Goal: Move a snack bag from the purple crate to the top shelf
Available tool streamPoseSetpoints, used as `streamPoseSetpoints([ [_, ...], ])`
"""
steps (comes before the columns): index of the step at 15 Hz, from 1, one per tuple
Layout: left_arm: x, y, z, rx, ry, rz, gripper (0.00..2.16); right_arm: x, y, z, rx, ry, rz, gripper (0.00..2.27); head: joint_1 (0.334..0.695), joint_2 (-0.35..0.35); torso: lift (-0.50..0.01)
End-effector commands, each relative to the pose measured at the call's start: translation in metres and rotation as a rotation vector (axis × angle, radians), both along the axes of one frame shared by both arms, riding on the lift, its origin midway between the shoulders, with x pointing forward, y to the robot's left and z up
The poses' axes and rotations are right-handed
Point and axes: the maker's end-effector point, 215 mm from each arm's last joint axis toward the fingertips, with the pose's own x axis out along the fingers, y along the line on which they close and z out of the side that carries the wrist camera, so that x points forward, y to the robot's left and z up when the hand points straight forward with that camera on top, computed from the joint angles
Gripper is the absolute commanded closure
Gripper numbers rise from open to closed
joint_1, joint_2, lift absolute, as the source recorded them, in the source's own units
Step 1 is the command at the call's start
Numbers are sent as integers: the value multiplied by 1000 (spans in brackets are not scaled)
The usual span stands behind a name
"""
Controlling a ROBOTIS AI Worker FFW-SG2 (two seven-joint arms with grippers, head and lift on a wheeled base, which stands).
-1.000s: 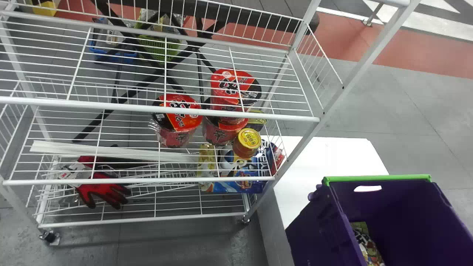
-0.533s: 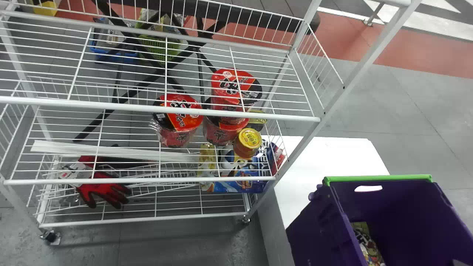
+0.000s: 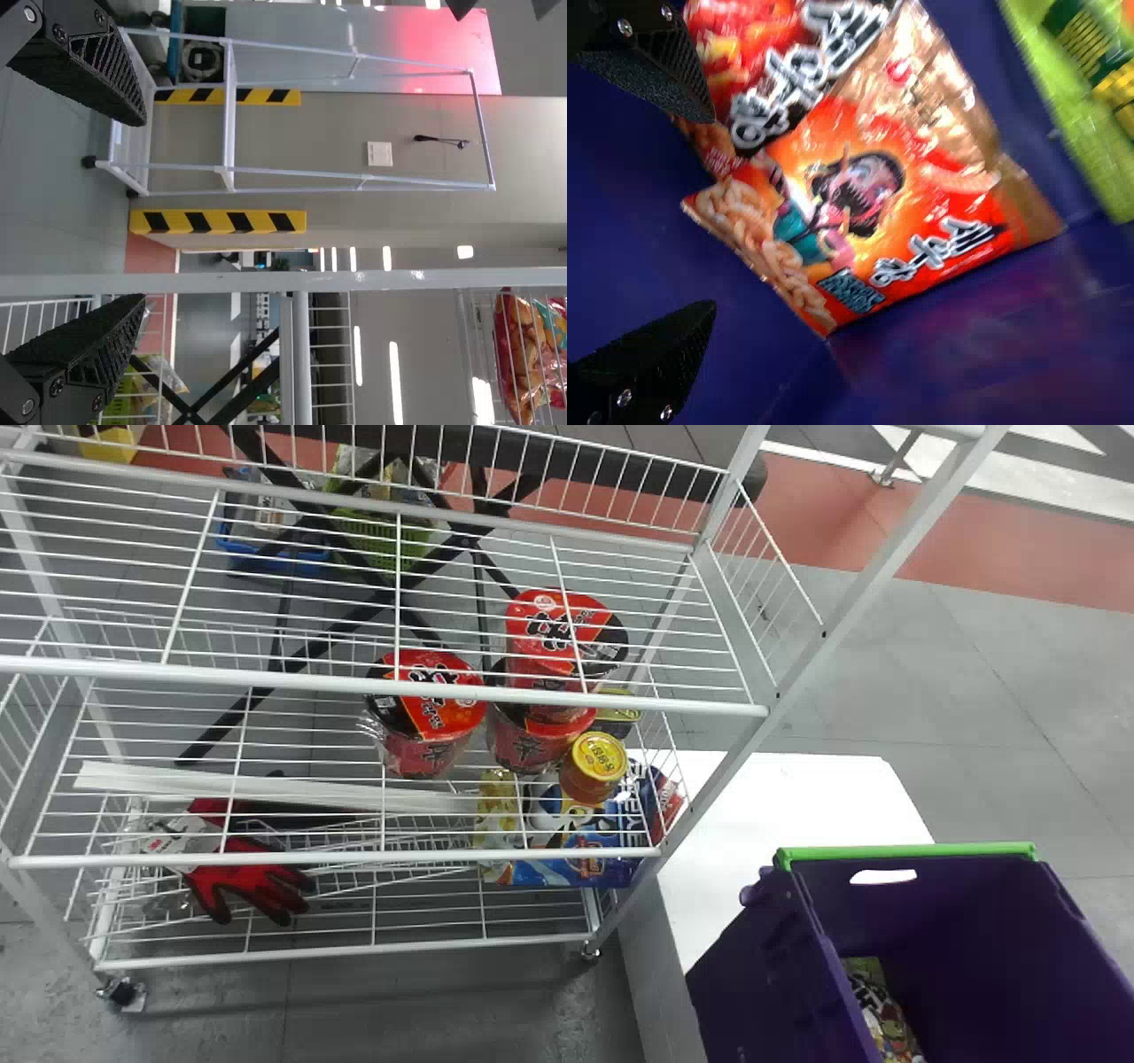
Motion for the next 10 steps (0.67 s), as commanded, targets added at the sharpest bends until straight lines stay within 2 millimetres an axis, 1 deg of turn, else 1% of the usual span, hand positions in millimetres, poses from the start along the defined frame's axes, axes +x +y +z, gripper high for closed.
streamPoseSetpoints([
  [1,-1,-2,-1,-1,0,-3,117,14,-14,-8,-23,-27,70,60,695,-350,-451],
  [3,-4,-4,-1,-4,-2,-7,117,39,-27,-15,-40,-88,127,56,695,-350,-451],
  [5,-6,-8,0,-8,-10,-9,117,51,-29,-22,-38,-111,171,60,695,-350,-451],
  [7,-10,-8,7,-8,-34,-7,117,55,-28,-32,-33,-104,228,56,695,-350,-451],
  [9,-11,-9,8,-8,-38,-9,117,62,-27,-41,-27,-114,274,53,695,-350,-451],
  [10,-11,-10,7,-9,-37,-10,117,61,-25,-44,-23,-107,290,53,695,-350,-451],
])
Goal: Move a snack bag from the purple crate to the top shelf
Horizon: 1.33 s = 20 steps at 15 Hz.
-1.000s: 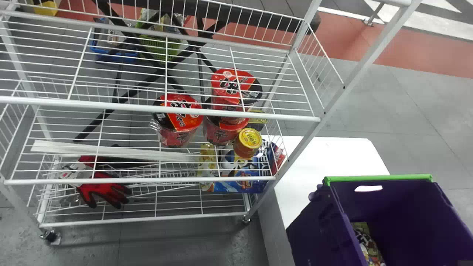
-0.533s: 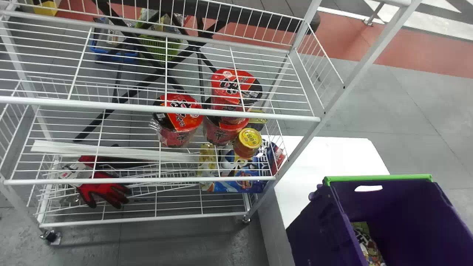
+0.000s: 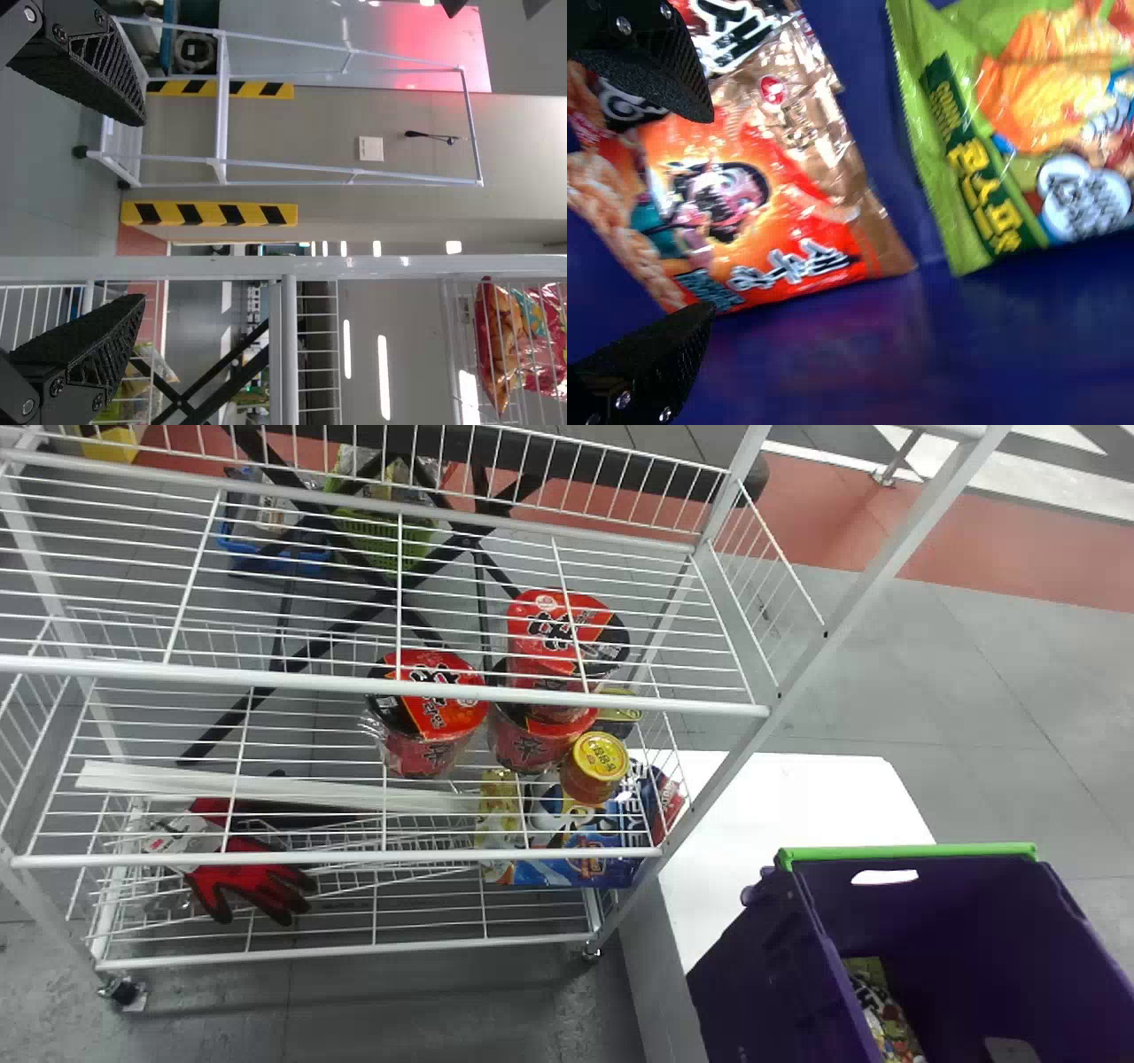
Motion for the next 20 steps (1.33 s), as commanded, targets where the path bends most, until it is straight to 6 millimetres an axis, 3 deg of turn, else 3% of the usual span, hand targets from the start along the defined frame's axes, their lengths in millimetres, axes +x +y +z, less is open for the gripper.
streamPoseSetpoints([
  [1,0,-1,0,-1,0,-1,117,-1,6,-9,7,11,37,53,695,-350,-451],
  [3,0,-2,0,-2,-3,-4,117,-2,3,-20,-13,20,84,100,695,-350,-451],
  [5,0,-3,1,-2,-4,-7,117,-5,14,-28,1,28,89,113,695,-350,-451],
  [14,3,1,-1,4,-1,-12,117,-2,25,-52,-35,-4,132,178,695,-350,-451],
  [16,3,3,-2,5,0,-10,117,-3,23,-51,-44,3,129,434,695,-350,-451],
  [19,5,4,-4,3,3,-6,117,-6,21,-50,-59,12,119,1295,695,-350,-451],
  [20,6,4,-5,5,3,-6,117,-7,21,-49,-65,15,115,1355,695,-350,-451],
])
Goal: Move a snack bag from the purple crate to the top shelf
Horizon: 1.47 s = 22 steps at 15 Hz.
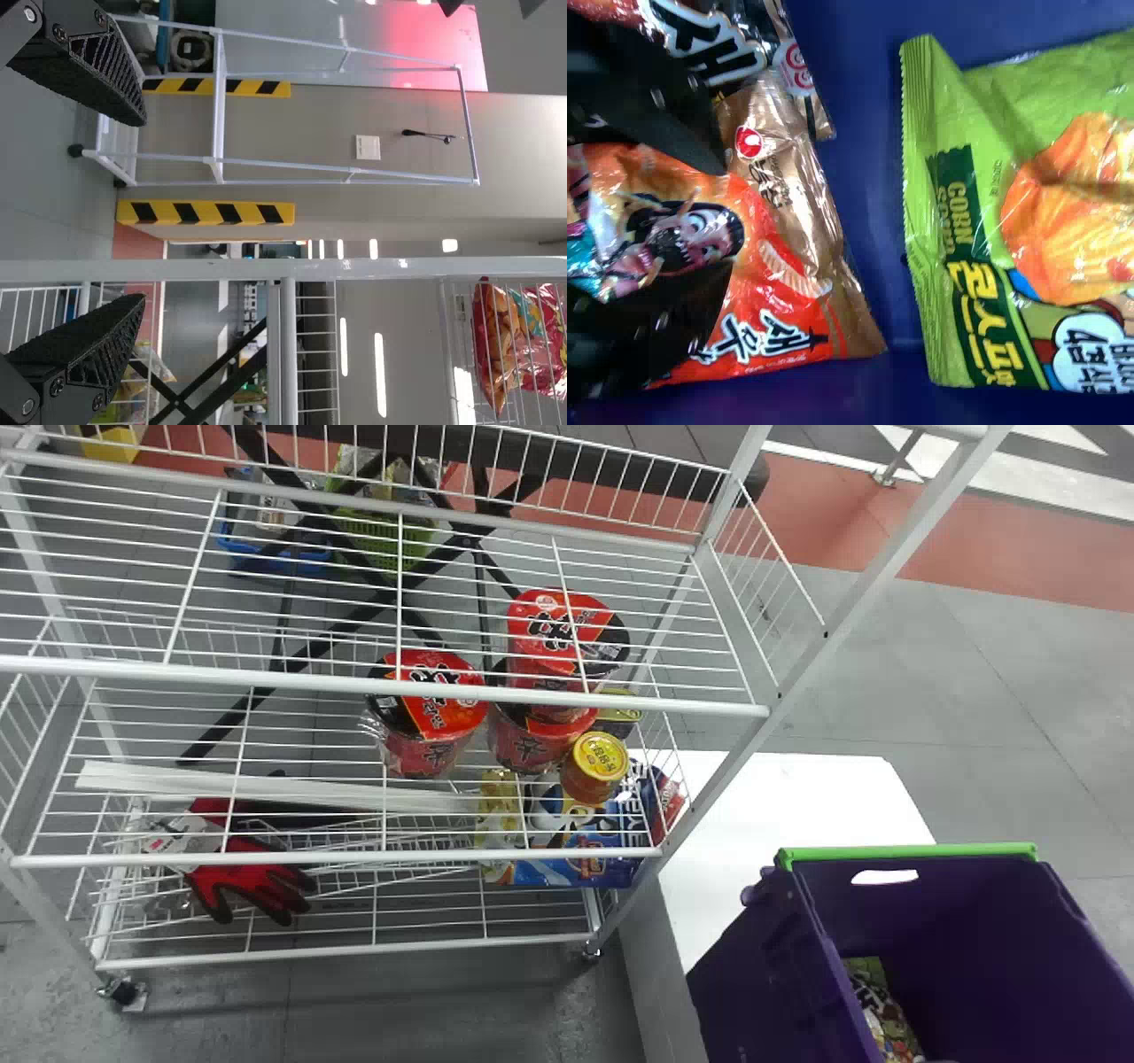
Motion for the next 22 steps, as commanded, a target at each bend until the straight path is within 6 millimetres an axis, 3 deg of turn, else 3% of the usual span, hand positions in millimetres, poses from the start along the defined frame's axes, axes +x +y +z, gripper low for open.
streamPoseSetpoints([
  [1,2,1,-1,1,1,2,117,0,0,0,-8,-2,-8,1352,695,-350,-451],
  [2,3,1,-1,1,1,2,117,1,-2,0,-22,-8,-12,1224,695,-350,-451],
  [3,2,0,-2,0,2,1,117,3,-4,-1,-36,-16,-12,502,695,-350,-451],
  [4,2,0,-3,-1,4,2,117,3,-5,-1,-38,-16,-11,-1,695,-350,-451],
  [18,5,5,-6,-1,-3,13,117,-1,-15,-10,-57,-42,76,43,695,-350,-451],
  [20,6,6,-5,-4,-8,13,117,-3,-14,-12,-55,-39,85,208,695,-350,-451],
  [22,7,4,-5,-5,-9,10,117,-4,-15,-11,-61,-30,87,664,695,-350,-451],
])
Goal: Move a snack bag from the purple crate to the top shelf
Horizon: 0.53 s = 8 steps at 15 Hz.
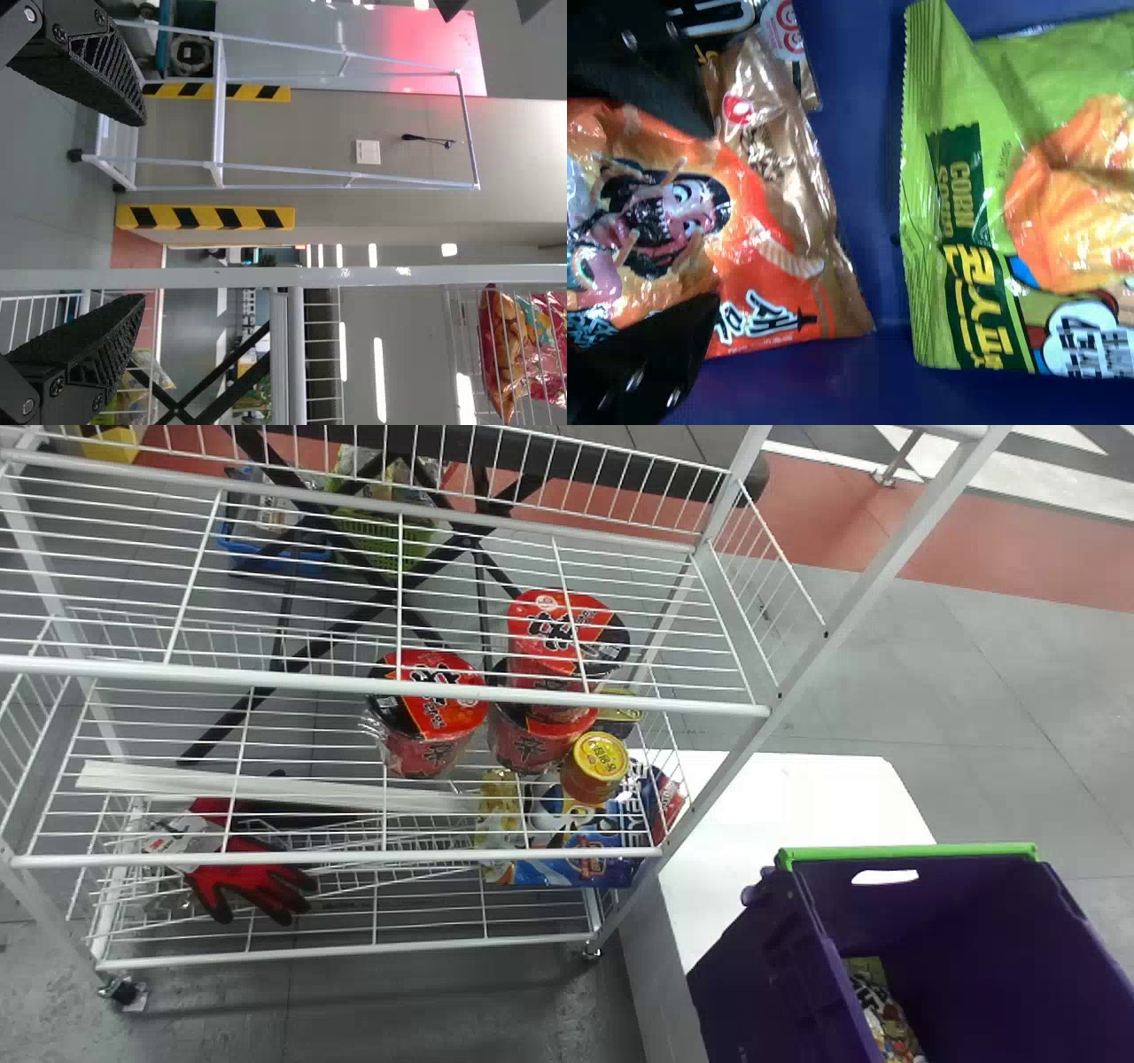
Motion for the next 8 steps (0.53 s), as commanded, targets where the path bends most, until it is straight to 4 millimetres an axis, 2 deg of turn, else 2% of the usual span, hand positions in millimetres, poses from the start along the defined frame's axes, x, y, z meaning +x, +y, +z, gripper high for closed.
streamPoseSetpoints([
  [1,1,0,0,-1,-1,0,117,-4,0,1,-3,13,-5,1153,695,-350,-451],
  [2,2,-1,-2,-2,4,-3,117,-8,1,2,-1,23,-17,1673,695,-350,-451],
  [3,3,-2,-1,-2,-1,-4,117,-13,0,5,-5,44,-34,1885,695,-350,-451],
  [7,2,-2,-1,-2,1,-3,117,-32,13,20,4,122,-140,2229,695,-350,-451],
  [8,2,-2,-1,-2,-2,-4,117,-36,15,24,1,135,-151,2246,695,-350,-451],
])
